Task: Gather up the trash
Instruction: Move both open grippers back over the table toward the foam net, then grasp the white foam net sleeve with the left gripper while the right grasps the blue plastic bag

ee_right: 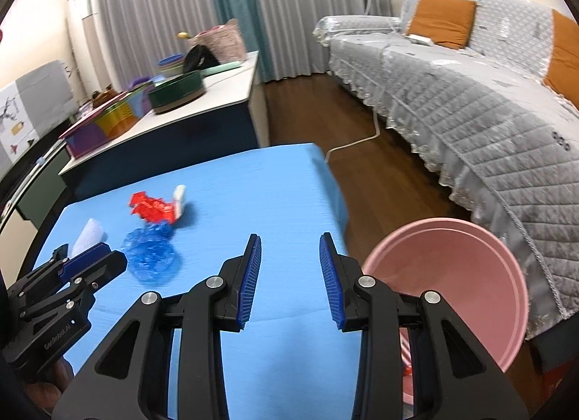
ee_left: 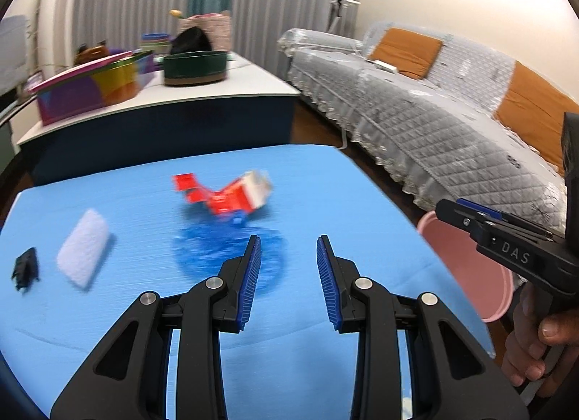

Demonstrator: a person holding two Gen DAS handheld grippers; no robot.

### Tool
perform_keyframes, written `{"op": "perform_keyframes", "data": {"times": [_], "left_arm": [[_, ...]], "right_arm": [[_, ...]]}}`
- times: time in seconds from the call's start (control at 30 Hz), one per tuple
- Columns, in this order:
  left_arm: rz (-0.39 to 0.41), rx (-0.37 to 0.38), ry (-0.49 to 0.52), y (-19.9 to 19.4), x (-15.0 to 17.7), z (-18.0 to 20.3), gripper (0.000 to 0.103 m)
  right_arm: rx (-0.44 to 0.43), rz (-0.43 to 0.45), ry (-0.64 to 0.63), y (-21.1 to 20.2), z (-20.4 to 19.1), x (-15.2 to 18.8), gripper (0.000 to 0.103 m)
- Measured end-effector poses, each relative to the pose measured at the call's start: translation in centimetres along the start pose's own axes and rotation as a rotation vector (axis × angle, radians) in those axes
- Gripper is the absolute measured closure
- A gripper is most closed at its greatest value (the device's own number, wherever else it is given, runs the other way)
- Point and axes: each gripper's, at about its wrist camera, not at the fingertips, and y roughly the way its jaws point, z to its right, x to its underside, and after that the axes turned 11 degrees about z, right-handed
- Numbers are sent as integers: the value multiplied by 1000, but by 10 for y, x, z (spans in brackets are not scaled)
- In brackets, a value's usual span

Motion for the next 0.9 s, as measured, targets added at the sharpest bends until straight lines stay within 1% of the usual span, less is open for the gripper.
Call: {"op": "perform_keyframes", "data": {"times": [0.17, 0.27, 0.4, 0.6, 0.67, 0.73, 0.83, 0.9], "left_arm": [[-2, -85, -30, -3, 3, -34, 71], [-6, -155, -53, -4, 4, -55, 71], [-16, -252, -104, -3, 5, -88, 71], [-22, -353, -184, -3, 5, -129, 71], [-31, -385, -207, 0, 6, -141, 68], [-50, -415, -239, 6, 9, -154, 57], [-88, -436, -263, 15, 14, -167, 49], [-120, -439, -277, 23, 18, -172, 46]], "right_arm": [[-48, -16, -12, 12, -26, 3, 68], [-80, -21, -24, 18, -42, 5, 68], [-124, -32, -37, 25, -62, 7, 68], [-170, -65, -36, 40, -78, 12, 68], [-188, -84, -20, 47, -81, 14, 68], [-201, -101, -11, 54, -84, 17, 68], [-221, -143, -2, 68, -91, 24, 68], [-243, -180, 9, 77, -93, 28, 64]]}}
